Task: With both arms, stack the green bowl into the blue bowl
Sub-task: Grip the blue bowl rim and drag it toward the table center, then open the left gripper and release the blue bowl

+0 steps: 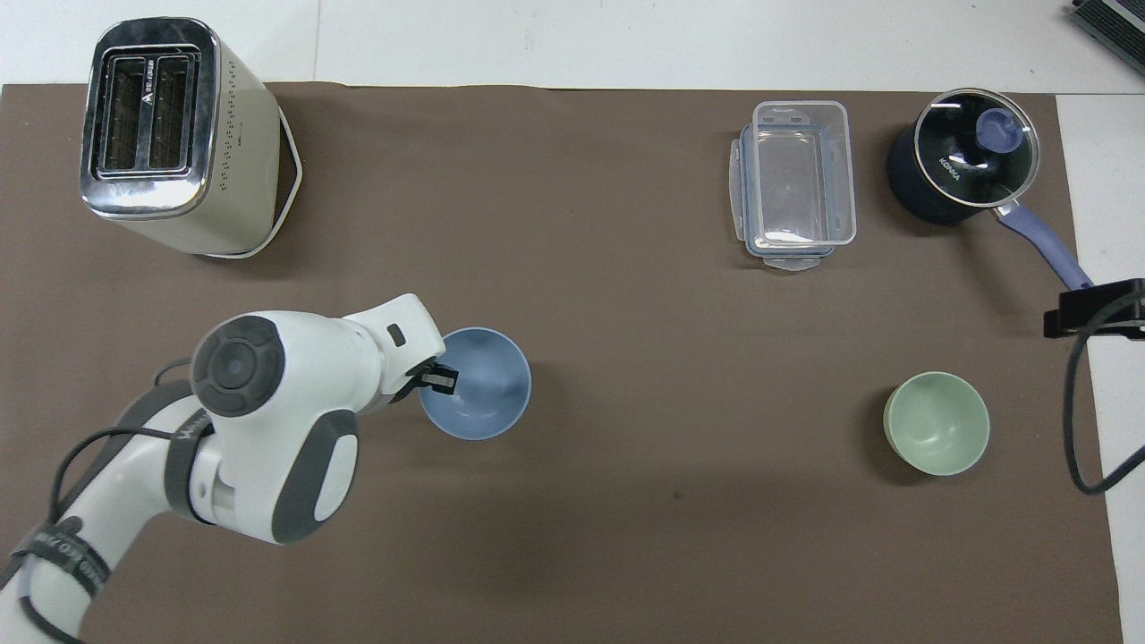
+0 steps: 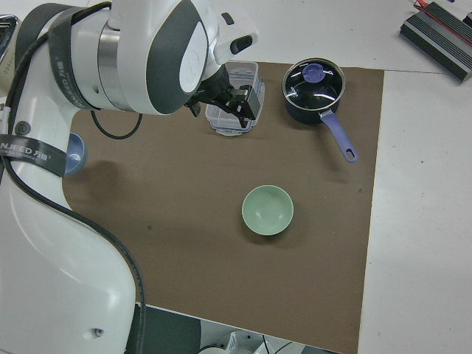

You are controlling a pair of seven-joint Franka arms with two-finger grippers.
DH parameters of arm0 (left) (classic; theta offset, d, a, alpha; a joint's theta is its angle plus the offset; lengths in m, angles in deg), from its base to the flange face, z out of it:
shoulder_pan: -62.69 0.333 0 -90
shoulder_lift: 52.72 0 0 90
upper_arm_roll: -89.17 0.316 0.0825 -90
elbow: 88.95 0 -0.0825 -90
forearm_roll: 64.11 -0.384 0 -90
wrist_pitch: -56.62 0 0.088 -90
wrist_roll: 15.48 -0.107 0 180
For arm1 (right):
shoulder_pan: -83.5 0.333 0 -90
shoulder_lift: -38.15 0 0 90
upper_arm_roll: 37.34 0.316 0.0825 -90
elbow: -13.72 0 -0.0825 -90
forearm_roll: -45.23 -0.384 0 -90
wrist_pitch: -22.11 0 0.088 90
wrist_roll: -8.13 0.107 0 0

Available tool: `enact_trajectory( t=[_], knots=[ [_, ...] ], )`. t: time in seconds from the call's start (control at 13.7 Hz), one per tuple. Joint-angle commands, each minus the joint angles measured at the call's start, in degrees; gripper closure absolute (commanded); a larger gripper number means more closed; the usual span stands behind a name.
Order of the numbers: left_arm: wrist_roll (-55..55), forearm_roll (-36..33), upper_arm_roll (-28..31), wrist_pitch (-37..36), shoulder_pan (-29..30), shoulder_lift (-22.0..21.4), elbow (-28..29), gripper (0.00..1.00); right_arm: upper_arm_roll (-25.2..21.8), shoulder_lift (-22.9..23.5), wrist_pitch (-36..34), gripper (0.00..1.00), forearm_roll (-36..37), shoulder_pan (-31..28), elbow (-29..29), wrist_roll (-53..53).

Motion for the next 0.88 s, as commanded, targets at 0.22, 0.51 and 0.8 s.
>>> enact_trajectory(
  t=[0.22,0.51,0.8],
  knots=[
    [7.3,0.7,1.1,6.3,-4.7,5.1,0.4,1.0,0.2,-0.5,-0.7,0.0,-0.5,-0.2,0.1,0.6],
    [9.8,0.8,1.1,4.5,-4.3,5.0,0.1,0.35,0.2,-0.5,-0.7,0.0,-0.4,-0.2,0.1,0.6],
    [9.8,0.7,1.9,1.7,-3.5,4.1,-2.3,0.0,0.1,-0.5,-0.7,0.0,-0.4,-0.2,0.1,0.6]
  ],
)
